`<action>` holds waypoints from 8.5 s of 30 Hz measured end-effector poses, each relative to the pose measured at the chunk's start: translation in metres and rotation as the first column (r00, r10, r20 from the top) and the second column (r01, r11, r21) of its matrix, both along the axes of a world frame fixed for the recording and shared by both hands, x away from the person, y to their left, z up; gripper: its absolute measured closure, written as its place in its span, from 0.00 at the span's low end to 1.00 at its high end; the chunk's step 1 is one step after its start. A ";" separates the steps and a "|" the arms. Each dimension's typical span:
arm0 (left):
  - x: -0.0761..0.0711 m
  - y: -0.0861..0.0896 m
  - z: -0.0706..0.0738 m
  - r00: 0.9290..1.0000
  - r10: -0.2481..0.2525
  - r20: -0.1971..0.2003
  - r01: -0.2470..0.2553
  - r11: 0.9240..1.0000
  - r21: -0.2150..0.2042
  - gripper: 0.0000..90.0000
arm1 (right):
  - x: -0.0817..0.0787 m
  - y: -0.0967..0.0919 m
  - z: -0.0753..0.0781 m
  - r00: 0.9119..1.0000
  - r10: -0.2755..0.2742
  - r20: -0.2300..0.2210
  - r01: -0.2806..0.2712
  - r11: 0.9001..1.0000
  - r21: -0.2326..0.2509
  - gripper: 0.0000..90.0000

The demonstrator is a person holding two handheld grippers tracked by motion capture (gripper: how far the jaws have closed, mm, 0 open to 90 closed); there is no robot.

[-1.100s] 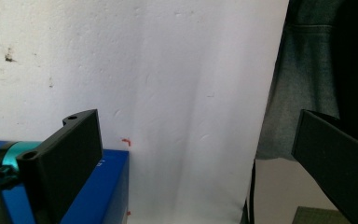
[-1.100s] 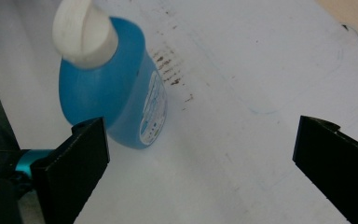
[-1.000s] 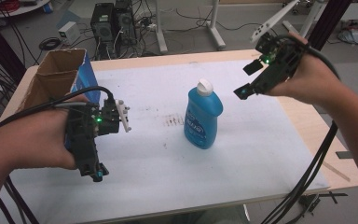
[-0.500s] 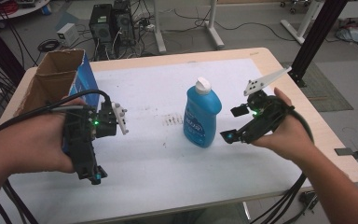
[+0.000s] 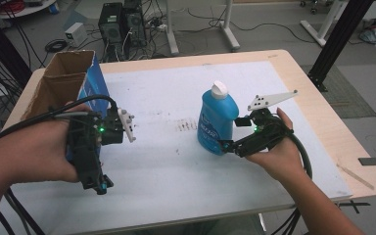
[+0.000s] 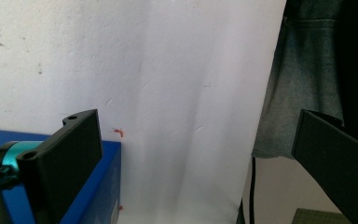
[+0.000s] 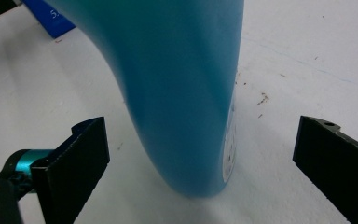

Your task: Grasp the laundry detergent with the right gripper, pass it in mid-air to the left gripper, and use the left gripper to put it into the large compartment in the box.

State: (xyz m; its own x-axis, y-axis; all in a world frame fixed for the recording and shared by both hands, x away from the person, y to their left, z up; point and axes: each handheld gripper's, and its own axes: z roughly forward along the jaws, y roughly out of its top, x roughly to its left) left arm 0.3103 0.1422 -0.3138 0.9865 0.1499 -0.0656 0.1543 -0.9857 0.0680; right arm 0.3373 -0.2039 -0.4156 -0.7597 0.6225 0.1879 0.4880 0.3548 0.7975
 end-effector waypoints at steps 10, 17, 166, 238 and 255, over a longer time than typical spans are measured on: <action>0.001 0.000 0.000 1.000 -0.003 0.006 0.004 1.000 -0.005 0.02 | 0.002 0.012 -0.011 0.999 -0.043 0.030 0.041 0.998 0.053 0.03; 0.002 0.000 0.000 1.000 -0.008 0.003 0.008 1.000 -0.002 0.02 | 0.004 0.021 -0.017 0.995 -0.076 0.068 0.071 0.995 0.073 0.03; 0.021 -0.082 0.075 0.984 -0.173 0.028 0.173 0.985 0.021 0.02 | -0.020 0.132 0.027 0.790 0.559 0.253 -0.597 0.794 0.111 0.51; 0.013 -0.087 0.062 0.989 -0.148 0.025 0.146 0.987 0.070 0.38 | -0.020 0.144 0.027 0.783 0.564 0.261 -0.607 0.784 0.128 0.51; 0.016 -0.086 0.059 0.992 -0.122 -0.023 0.123 0.991 0.049 0.44 | -0.017 0.144 0.024 0.764 0.592 0.257 -0.635 0.760 0.138 0.51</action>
State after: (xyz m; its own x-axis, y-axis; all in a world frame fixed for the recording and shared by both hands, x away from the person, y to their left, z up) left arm 0.3265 0.0558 -0.2543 0.9962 0.0321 -0.0810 0.0335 -0.9993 0.0159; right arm 0.3204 -0.0595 -0.3914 -0.9972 -0.0274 0.0702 0.0565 0.3440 0.9373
